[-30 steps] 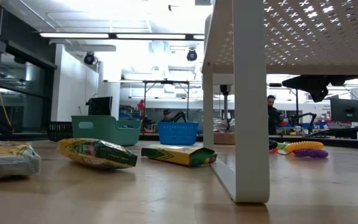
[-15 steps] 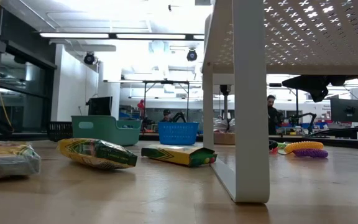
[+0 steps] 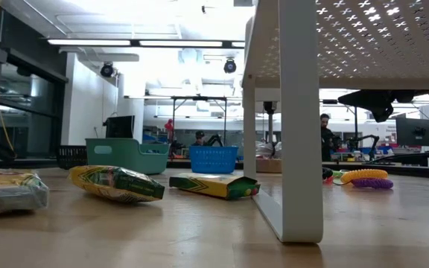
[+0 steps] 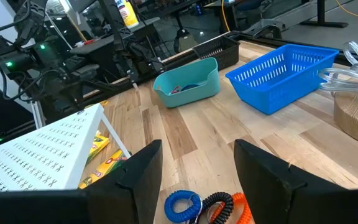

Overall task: Pick & Place Office Desk Supplies
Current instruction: Put the orange rubber band into the green bin

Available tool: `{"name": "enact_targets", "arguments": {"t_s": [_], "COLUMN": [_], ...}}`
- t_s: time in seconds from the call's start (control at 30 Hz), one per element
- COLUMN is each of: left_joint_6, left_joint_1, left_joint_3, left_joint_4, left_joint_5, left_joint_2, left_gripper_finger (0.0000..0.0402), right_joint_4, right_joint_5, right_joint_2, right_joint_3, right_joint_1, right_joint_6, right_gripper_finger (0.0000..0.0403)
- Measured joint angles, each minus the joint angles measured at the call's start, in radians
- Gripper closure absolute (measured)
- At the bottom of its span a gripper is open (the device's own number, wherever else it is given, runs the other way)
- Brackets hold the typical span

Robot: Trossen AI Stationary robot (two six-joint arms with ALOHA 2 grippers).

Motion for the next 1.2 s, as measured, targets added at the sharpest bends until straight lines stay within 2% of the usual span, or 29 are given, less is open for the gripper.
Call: {"name": "enact_targets", "arguments": {"t_s": [0.43,1.2], "left_joint_6": [0.017,0.023], "left_joint_1": [-0.008,0.066], "left_joint_3": [0.000,0.000], "left_joint_4": [-0.065,0.005], "left_joint_5": [-0.002,0.058], "left_joint_2": [0.011,0.119], "left_gripper_finger": [0.0334,0.0334], "right_joint_4": [0.000,0.000], "right_joint_5": [0.000,0.000], "right_joint_2": [0.000,0.000], "right_joint_3": [0.000,0.000], "right_joint_1": [0.000,0.000], "right_joint_6": [0.000,0.000], "right_gripper_finger": [0.0215,0.0215]}}
